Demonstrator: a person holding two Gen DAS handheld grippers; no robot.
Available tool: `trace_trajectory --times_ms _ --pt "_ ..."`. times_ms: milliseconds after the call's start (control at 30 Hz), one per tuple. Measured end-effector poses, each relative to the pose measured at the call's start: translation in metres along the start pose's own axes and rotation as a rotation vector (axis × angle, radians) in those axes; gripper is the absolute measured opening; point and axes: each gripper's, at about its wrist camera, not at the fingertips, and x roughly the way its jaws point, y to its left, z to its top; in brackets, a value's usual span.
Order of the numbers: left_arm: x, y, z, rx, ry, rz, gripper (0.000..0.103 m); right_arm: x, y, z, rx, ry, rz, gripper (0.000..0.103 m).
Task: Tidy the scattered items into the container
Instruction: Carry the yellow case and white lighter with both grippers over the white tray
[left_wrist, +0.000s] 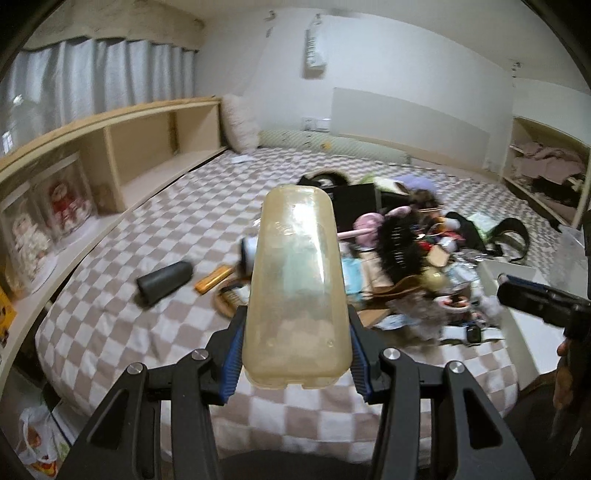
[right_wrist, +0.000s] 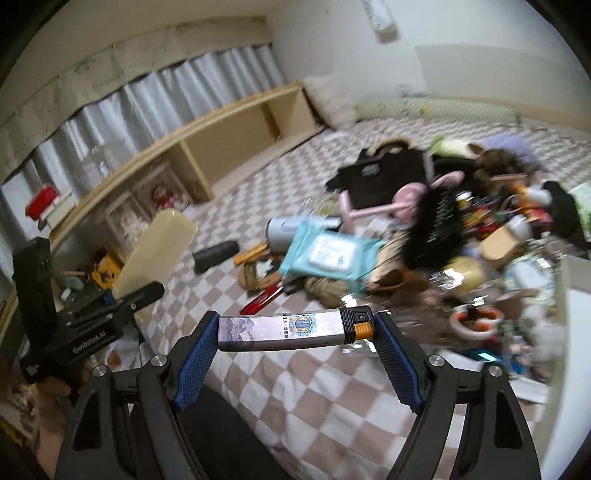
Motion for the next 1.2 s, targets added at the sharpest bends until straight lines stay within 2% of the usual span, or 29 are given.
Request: trace_trajectory --times_ms 200,500,833,1200 --pt "-0.005 -0.041 0.015 0.04 -0.028 -0.066 0.049 -0.051 -0.037 0.005 0.072 -0.105 -0.066 0.083" --pt "-0.001 -0.106 0.039 0.091 -0.047 -0.192 0.049 -0.119 -0.093 0.005 0.16 -0.206 -0.196 0.083" --pt "0.012 -0.186 0.043 0.155 -0.026 -0.361 0.049 -0.174 -0.145 -0.015 0.234 -0.248 -0.347 0.083" --pt "0.03 -0.265 0.03 0.207 0.03 -0.493 0.049 -0.196 -0.192 -0.048 0.334 -0.233 -0.463 0.083"
